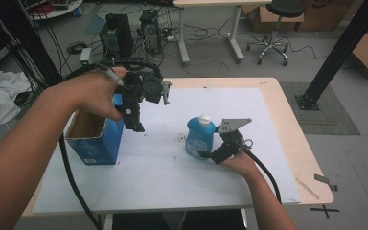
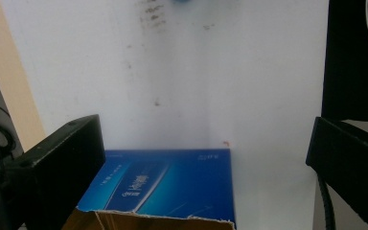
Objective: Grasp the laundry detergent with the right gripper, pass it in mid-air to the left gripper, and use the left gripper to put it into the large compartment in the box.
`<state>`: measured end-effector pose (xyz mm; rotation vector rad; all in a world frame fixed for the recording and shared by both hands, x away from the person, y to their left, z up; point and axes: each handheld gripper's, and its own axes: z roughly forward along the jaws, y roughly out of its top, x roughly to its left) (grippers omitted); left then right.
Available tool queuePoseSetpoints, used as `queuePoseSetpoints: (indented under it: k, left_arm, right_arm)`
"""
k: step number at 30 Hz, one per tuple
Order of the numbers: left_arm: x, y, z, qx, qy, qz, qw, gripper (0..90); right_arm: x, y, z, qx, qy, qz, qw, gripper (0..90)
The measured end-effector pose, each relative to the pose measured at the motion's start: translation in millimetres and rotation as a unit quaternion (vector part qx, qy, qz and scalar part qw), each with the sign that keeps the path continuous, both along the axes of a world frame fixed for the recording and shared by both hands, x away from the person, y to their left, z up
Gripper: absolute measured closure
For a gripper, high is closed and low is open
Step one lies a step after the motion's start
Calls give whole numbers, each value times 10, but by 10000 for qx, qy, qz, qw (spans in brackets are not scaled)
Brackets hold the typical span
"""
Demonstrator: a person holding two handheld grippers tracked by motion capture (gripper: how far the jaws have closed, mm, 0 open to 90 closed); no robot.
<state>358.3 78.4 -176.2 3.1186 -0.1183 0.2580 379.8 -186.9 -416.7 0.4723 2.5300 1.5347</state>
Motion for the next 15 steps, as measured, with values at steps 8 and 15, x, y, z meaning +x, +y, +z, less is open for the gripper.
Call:
queuePoseSetpoints:
  k: [8, 15]
  left_arm:
    - [-2, 7, -8, 16, -2, -4, 10000, 1]
    - [-1, 6, -20, 10, -4, -10, 10000, 1]
  right_arm:
    - [7, 50, -83, 210, -75, -175, 9996, 0]
    - [-4, 69, -88, 327, -140, -223, 9991, 0]
